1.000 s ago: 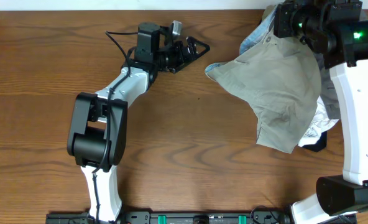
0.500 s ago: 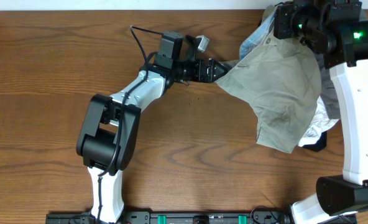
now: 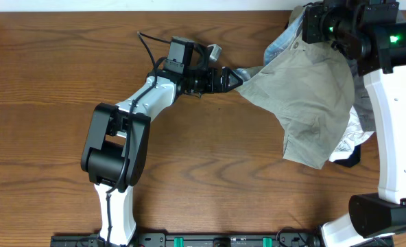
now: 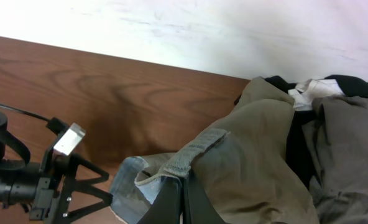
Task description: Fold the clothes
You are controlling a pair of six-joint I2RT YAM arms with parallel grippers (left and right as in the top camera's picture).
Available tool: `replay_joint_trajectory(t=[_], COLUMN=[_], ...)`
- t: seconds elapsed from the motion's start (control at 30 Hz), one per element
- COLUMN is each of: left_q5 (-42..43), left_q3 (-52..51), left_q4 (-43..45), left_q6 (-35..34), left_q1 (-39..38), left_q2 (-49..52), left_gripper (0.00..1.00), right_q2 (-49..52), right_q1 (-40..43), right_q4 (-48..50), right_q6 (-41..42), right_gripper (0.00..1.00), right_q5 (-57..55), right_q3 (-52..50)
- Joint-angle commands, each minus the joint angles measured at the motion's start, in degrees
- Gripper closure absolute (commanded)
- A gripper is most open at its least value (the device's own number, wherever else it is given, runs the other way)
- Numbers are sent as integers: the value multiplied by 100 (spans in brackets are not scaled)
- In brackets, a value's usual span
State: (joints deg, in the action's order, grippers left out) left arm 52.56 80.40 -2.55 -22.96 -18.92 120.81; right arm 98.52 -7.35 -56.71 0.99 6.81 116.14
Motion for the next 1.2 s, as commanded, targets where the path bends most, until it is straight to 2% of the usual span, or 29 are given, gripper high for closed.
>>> replay_joint_trajectory(t=[0.0, 0.13, 0.23, 0.43, 0.73, 0.87, 1.0, 1.07, 1.1, 1.13, 1.17], left_q5=[50, -85, -92, -90, 208, 212, 210, 232, 258, 306, 420], left_q3=[101, 101, 101, 101, 101, 101, 101, 101, 101, 101, 101], left_q4=[66, 197, 461, 898, 1086, 1259, 1777, 2129, 2302, 2437, 2592], left_q6=[-1187, -2559, -3152, -3788, -4083, -4087, -4417, -4653, -4765, -4835, -4896], left_q1=[-13, -13, -17, -17, -212, -267, -267, -267, -264, -249, -210], left_q2=[81, 85, 131, 323, 632, 632, 632, 629, 627, 625, 619], left_gripper=[1, 1, 1, 0, 11, 26, 48, 66, 81, 91, 94], right_q2=[-35, -35, -35, -35, -35, -35, -35, -35, -35, -35, -35], right_q1=[-35, -35, -52, -136, -155, -155, -155, -155, -155, -155, -155], right_q4=[11, 7, 4, 9, 9, 9, -13, -31, -35, -37, -46], right_q6=[-68, -68, -68, -72, -98, -109, -111, -114, -131, -131, -129], right_gripper=[99, 99, 99, 99, 99, 99, 99, 99, 99, 99, 99], right_q5=[-15, -13, -15, -17, -85, -83, -85, -107, -105, -111, -149], right_q3=[0, 0, 0, 0, -2, -2, -2, -2, -2, -2, -2])
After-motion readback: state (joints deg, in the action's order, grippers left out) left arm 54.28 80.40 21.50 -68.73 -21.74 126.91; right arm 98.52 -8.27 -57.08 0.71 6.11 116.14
